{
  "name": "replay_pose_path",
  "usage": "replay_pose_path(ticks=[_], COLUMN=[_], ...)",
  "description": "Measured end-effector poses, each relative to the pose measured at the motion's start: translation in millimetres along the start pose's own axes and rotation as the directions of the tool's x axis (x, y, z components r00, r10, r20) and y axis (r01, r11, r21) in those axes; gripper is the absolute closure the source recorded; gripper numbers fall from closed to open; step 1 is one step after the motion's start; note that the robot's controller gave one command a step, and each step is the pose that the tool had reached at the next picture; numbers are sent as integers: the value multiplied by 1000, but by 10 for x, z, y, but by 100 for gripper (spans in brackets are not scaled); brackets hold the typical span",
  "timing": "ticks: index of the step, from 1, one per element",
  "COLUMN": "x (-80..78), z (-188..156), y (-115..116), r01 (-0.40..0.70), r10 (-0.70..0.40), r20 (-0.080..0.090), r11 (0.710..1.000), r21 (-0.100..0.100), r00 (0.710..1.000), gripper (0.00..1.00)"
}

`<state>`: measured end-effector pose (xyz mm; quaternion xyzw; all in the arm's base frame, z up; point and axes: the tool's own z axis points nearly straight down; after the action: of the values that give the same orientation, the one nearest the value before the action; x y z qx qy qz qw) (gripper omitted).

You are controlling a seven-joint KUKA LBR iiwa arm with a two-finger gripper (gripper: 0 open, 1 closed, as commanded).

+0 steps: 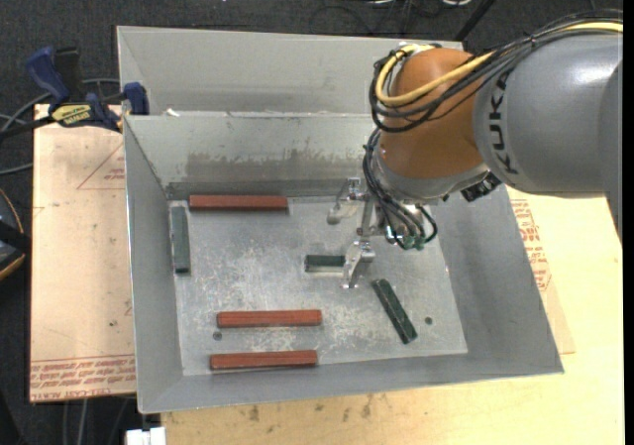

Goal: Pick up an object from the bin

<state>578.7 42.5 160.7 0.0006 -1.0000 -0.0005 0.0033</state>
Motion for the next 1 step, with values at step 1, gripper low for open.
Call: replay_pose_path(ticks=[1], x=[-18], z=[-38], y=[-2], r01=[-1], r10=[1], r20=[7], r11=[1000], r21=[0], r00=[1000], gripper=[0])
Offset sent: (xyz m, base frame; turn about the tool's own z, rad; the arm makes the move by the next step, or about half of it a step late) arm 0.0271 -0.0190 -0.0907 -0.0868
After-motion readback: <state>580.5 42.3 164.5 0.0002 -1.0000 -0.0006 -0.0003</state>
